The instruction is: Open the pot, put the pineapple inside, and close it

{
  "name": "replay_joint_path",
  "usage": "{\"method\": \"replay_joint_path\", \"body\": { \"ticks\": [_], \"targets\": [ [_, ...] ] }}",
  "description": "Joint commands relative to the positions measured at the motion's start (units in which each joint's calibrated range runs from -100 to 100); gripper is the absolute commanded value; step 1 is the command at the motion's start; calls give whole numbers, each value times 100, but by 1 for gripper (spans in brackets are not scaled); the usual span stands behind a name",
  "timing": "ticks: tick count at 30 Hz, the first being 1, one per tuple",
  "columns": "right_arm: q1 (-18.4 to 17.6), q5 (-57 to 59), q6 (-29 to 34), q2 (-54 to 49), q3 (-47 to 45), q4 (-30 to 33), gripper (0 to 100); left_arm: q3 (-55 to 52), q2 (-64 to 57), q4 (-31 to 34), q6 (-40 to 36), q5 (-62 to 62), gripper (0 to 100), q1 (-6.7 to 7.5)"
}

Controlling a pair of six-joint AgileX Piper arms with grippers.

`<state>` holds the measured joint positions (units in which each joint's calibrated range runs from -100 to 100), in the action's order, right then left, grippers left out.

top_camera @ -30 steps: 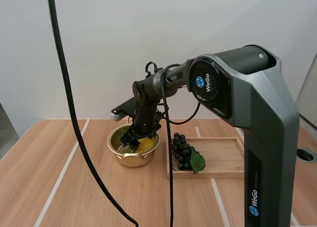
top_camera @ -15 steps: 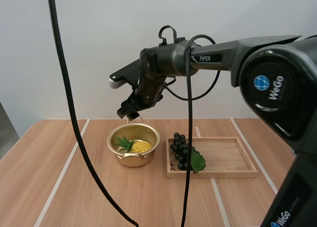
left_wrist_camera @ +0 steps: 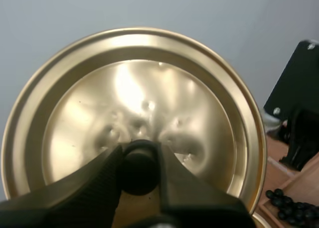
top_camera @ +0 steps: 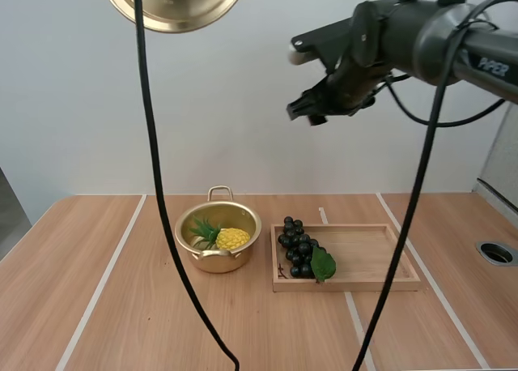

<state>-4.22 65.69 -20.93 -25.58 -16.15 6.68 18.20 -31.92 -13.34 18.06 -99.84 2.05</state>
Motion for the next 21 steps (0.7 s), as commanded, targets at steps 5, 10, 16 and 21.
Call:
{"method": "replay_joint_path", "body": {
  "ticks": [5, 10, 16, 21],
  "targets": [
    [826, 500, 304, -367, -101, -129, 0, -29, 658, -382, -242, -16, 0, -19],
    [994, 506, 304, -367, -771, -114, 0, -63, 1189, -393, -336, -16, 0, -19],
    [994, -47, 304, -367, -1742, -112, 0, -927, 1455, -406, -379, -16, 0, -19],
    [994, -573, 304, -367, -2272, -128, 0, -2044, 1479, -394, -281, -16, 0, -19]
  ]
}}
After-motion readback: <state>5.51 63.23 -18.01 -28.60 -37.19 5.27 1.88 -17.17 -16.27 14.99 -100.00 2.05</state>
